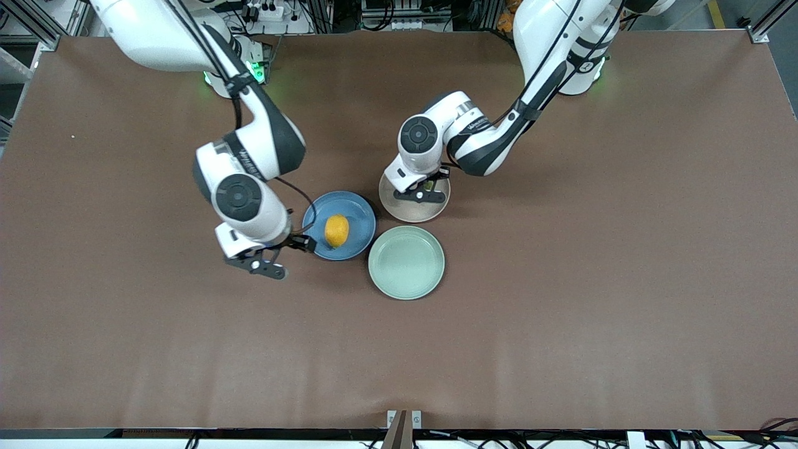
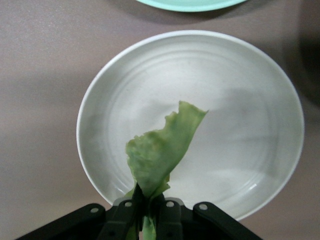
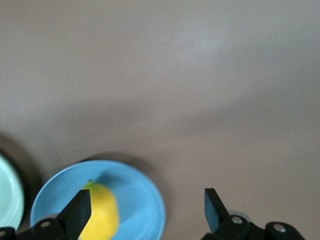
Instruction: Place lemon and lettuce in plates
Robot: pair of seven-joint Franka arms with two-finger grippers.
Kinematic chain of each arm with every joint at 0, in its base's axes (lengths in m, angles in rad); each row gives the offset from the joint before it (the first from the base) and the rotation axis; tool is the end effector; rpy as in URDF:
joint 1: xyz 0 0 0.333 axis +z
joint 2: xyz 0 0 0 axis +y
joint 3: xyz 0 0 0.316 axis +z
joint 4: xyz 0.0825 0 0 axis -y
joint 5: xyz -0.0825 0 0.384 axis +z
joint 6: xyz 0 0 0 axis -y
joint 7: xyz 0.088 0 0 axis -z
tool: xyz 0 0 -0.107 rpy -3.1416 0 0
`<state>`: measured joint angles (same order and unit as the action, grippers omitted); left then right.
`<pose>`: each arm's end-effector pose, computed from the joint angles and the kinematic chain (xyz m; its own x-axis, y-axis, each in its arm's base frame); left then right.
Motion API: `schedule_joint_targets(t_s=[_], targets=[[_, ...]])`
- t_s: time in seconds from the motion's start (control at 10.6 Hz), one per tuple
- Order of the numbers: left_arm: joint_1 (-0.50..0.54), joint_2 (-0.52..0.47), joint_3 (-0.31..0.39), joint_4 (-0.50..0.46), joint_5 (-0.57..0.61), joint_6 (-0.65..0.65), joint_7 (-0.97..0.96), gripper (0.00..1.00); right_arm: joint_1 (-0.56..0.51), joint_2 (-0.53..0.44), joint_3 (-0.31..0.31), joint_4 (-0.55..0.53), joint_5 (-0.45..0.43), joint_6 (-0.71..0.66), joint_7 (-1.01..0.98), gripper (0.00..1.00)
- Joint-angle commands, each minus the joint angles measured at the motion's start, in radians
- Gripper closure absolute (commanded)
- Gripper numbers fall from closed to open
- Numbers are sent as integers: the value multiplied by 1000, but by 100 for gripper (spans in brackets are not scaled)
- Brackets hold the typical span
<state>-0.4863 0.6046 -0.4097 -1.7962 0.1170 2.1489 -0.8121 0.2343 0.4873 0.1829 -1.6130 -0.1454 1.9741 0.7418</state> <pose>0.4106 -0.4801 0.2199 0.9653 -0.1072 -0.2381 -0.1201 -0.9919 -0.0405 0.6201 0.2489 0.3380 0.9597 -0.2746 -0.0589 -0.2672 -0.9574 0.1094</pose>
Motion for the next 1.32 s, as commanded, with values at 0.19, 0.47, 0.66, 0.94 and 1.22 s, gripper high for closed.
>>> schedule_joint_targets(t_s=[0.19, 0.47, 0.66, 0.94, 1.22], targets=[[-28, 23, 0, 20, -2, 5, -19, 100, -93, -119, -75, -53, 15, -70, -299, 0], [-34, 24, 0, 20, -2, 5, -22, 99, -124, -177, -150, -85, 15, -74, -448, 0], [-34, 29, 0, 23, 10, 5, -25, 0, -148, -216, -181, -93, 15, -83, -547, 0], [-22, 17, -1, 38, 12, 0, -29, 0, -164, -306, -247, -100, 87, -150, -653, 0], [35, -20, 0, 61, 12, -4, -29, 0, -161, -363, -273, -55, 107, -309, -670, 0]])
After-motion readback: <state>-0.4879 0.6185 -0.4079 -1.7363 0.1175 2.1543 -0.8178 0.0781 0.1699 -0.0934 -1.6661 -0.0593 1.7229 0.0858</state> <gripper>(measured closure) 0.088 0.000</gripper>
